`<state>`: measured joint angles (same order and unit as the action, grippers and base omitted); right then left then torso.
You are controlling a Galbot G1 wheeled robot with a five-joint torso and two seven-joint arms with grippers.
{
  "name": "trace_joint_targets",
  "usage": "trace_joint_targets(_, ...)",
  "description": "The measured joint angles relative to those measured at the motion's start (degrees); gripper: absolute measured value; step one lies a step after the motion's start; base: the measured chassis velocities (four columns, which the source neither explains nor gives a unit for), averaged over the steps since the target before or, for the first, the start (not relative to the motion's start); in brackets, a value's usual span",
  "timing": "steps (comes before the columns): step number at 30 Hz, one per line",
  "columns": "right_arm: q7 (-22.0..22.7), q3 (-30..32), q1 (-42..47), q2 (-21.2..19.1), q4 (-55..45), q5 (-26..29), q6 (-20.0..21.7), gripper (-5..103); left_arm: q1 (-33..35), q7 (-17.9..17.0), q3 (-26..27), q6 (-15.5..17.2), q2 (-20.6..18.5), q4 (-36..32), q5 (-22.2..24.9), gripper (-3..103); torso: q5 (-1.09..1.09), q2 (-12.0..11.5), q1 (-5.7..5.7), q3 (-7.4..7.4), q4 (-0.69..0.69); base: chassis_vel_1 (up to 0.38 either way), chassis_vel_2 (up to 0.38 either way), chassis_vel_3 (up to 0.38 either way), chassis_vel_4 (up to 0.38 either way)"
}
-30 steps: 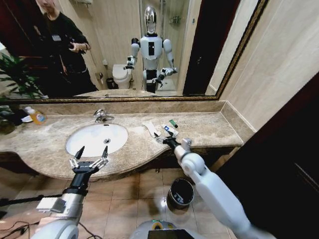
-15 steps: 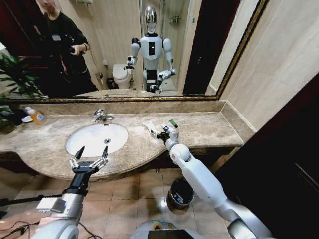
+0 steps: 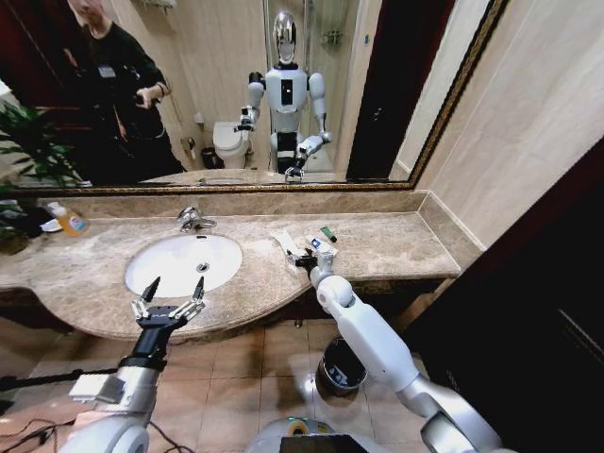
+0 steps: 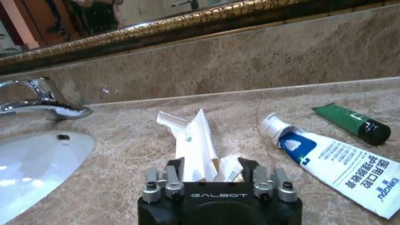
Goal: Pick up the trash from the sink and place it in the trash bin.
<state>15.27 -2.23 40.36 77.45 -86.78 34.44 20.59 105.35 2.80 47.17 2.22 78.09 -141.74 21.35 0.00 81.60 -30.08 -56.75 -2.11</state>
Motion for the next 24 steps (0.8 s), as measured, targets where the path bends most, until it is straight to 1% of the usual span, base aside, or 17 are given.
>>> trace_joint_targets(1, 0.02, -0.02, 0.1, 0.01, 0.01, -0.18, -0.01, 57, 0.0, 0.0, 0.0, 0.0, 0.0, 0.0, 0.0, 100, 0.0, 0.0, 0.0, 0.0, 0.0, 0.0, 0.0, 0.0, 0.0)
trace_joint_targets(2, 0.02, -0.02, 0.1, 0.01, 0.01, -0.18, -0.01, 57, 0.0, 0.0, 0.0, 0.0, 0.0, 0.0, 0.0, 100, 0.0, 0.0, 0.0, 0.0, 0.0, 0.0, 0.0, 0.0, 0.0)
trace_joint_targets(4, 0.05, -0.04, 0.36, 0.01, 0.01, -0.71, -0.01, 46, 0.0, 0.0, 0.0, 0.0, 0.0, 0.0, 0.0, 100, 0.0, 0.0, 0.0, 0.0, 0.0, 0.0, 0.0, 0.0, 0.0)
trace_joint_targets(5, 0.05, -0.04, 0.36, 0.01, 0.01, -0.71, -0.01, 46, 0.0, 0.0, 0.0, 0.0, 0.0, 0.0, 0.0, 100, 0.0, 0.0, 0.0, 0.0, 0.0, 0.0, 0.0, 0.0, 0.0)
trace_joint_targets(6, 0.07, -0.04, 0.47, -0.01, 0.0, -0.91, -0.01, 41, 0.0, 0.0, 0.0, 0.0, 0.0, 0.0, 0.0, 100, 0.0, 0.0, 0.0, 0.0, 0.0, 0.0, 0.0, 0.0, 0.0)
trace_joint_targets(7, 0.08, -0.05, 0.56, -0.05, -0.07, -1.06, -0.03, 30, 0.0, 0.0, 0.0, 0.0, 0.0, 0.0, 0.0, 100, 0.0, 0.0, 0.0, 0.0, 0.0, 0.0, 0.0, 0.0, 0.0)
trace_joint_targets(9, 0.12, -0.05, 0.62, -0.07, -0.16, -1.18, -0.05, 30, 0.0, 0.0, 0.0, 0.0, 0.0, 0.0, 0.0, 100, 0.0, 0.0, 0.0, 0.0, 0.0, 0.0, 0.0, 0.0, 0.0)
trace_joint_targets(11, 0.23, -0.04, 0.85, -0.13, -0.47, -1.44, -0.09, 20, 0.0, 0.0, 0.0, 0.0, 0.0, 0.0, 0.0, 100, 0.0, 0.0, 0.0, 0.0, 0.0, 0.0, 0.0, 0.0, 0.0)
trace_joint_targets(12, 0.23, -0.04, 0.85, -0.13, -0.47, -1.44, -0.09, 20, 0.0, 0.0, 0.0, 0.0, 0.0, 0.0, 0.0, 100, 0.0, 0.0, 0.0, 0.0, 0.0, 0.0, 0.0, 0.0, 0.0)
trace_joint_targets(14, 0.31, 0.01, 1.17, -0.21, -0.87, -1.63, -0.16, 9, 0.0, 0.0, 0.0, 0.0, 0.0, 0.0, 0.0, 100, 0.0, 0.01, 0.0, 0.0, 0.0, 0.0, 0.0, 0.0, 0.0)
trace_joint_targets(15, 0.31, 0.01, 1.17, -0.21, -0.87, -1.63, -0.16, 9, 0.0, 0.0, 0.0, 0.0, 0.0, 0.0, 0.0, 100, 0.0, 0.01, 0.0, 0.0, 0.0, 0.0, 0.0, 0.0, 0.0)
trace_joint_targets(16, 0.32, 0.02, 1.3, -0.28, -1.05, -1.68, -0.17, 4, 0.0, 0.0, 0.0, 0.0, 0.0, 0.0, 0.0, 100, 0.0, 0.01, 0.0, 0.0, 0.0, 0.0, 0.0, 0.0, 0.0)
trace_joint_targets(18, 0.33, 0.04, 1.53, -0.47, -1.51, -1.75, -0.19, 1, 0.0, 0.0, 0.0, 0.0, 0.0, 0.0, 0.0, 100, 0.0, 0.01, 0.0, 0.0, 0.0, 0.0, 0.0, 0.0, 0.0)
trace_joint_targets(24, 0.55, 0.13, 2.08, -0.69, -2.8, -1.76, -0.23, 0, 0.0, 0.0, 0.0, 0.0, 0.0, 0.0, 0.0, 100, 0.0, 0.01, 0.0, 0.0, 0.0, 0.0, 0.0, 0.0, 0.0)
